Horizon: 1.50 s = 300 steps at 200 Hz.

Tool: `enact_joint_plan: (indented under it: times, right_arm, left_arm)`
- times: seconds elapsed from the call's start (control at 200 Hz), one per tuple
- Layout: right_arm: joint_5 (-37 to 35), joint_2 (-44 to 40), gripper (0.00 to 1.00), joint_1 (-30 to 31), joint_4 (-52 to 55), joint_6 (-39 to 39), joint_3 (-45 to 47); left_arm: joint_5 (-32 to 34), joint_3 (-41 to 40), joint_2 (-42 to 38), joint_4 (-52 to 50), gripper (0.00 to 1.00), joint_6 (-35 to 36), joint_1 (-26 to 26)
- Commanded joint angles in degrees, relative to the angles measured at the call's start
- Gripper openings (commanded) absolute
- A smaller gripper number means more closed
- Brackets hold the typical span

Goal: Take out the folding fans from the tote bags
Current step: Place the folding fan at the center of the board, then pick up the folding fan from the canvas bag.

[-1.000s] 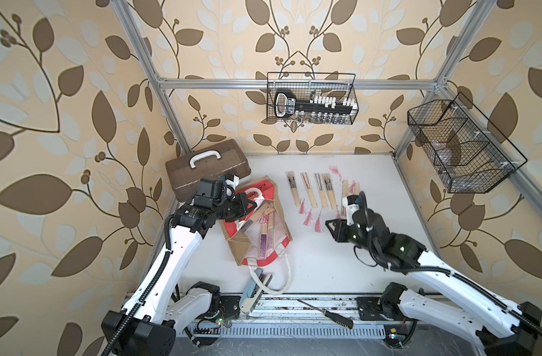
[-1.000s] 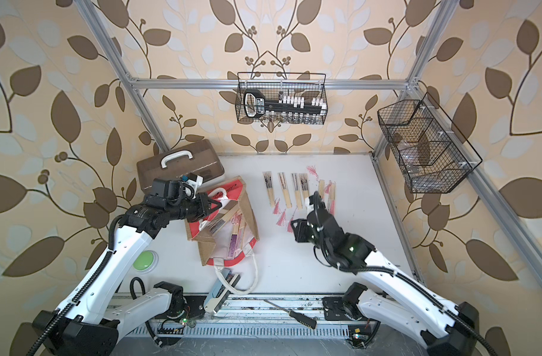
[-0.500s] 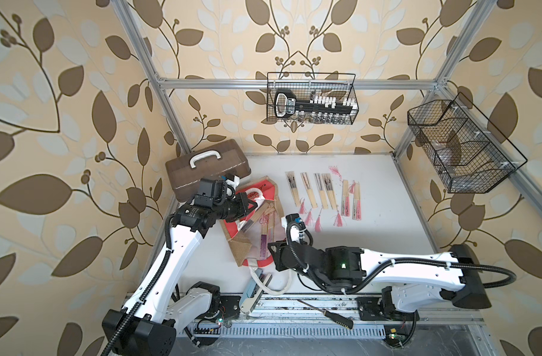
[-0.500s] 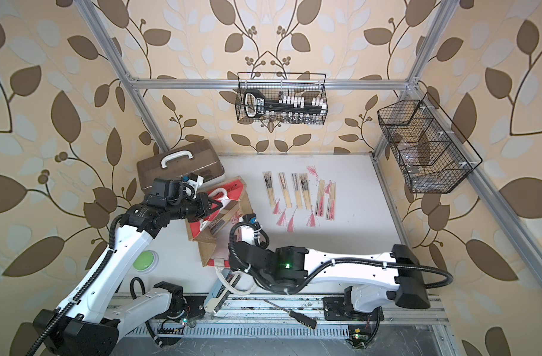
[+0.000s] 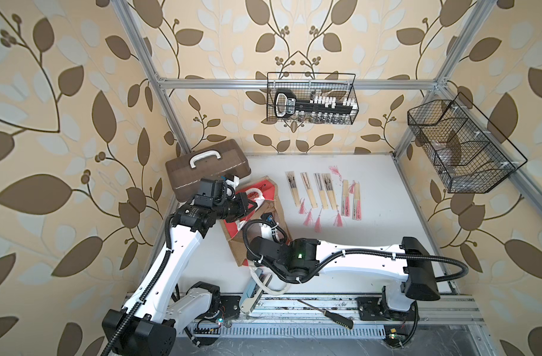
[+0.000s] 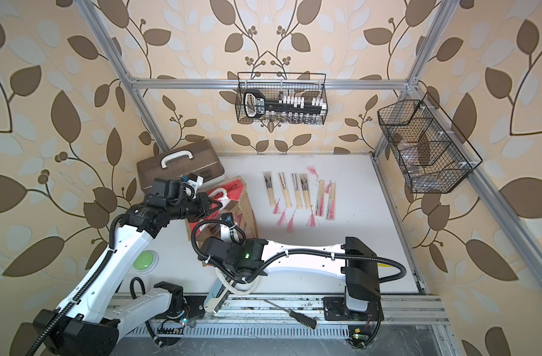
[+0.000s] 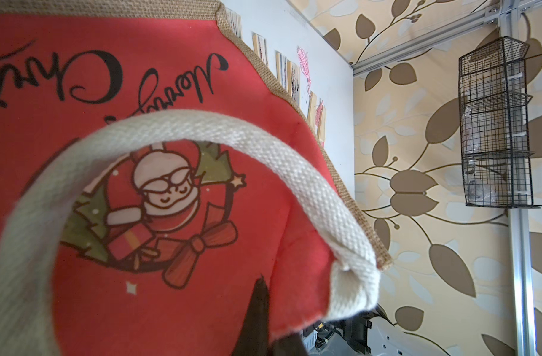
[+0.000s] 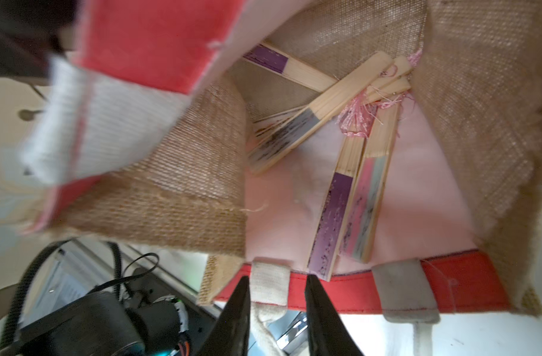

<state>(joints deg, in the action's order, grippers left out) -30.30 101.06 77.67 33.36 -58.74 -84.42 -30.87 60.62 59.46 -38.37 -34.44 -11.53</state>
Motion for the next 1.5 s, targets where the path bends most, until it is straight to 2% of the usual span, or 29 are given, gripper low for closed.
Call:
enact_joint_plan:
  times: [0.0, 0.435, 0.765, 0.93, 1.214, 1.494]
  right_arm:
    - [-2.40, 1.51, 0.33, -0.63, 3.90, -2.23, 0.19]
    - [1.03, 6.39, 0.40, -5.30, 3.71, -3.30, 0.02]
    - [4.60, 8.84, 0.40, -7.49, 2.23, -4.59, 1.41]
    - [3.78, 9.59, 0.41, -8.38, 1.01, -6.41, 3.75]
    - [8.89, 10.03, 0.41, -10.23, -5.99, -7.62, 7.96]
    - [17.73, 8.66, 0.39, -12.26, -17.57, -9.75, 13.05]
  left_arm:
    - [0.55, 1.04, 0.13, -0.57, 0.00, -0.22, 0.63]
    - [0.31, 1.47, 0.21, -0.16, 0.00, -0.54, 0.63]
    - [-0.15, 1.52, 0.32, -0.04, 0.00, -0.63, 0.63]
    - [-0.11, 1.10, 0.21, 1.44, 0.00, -1.63, 0.63]
    - [-0.86, 0.66, 0.76, 2.07, 0.00, -1.64, 0.63]
    - [-0.94, 0.88, 0.92, 2.16, 0.00, -1.69, 0.63]
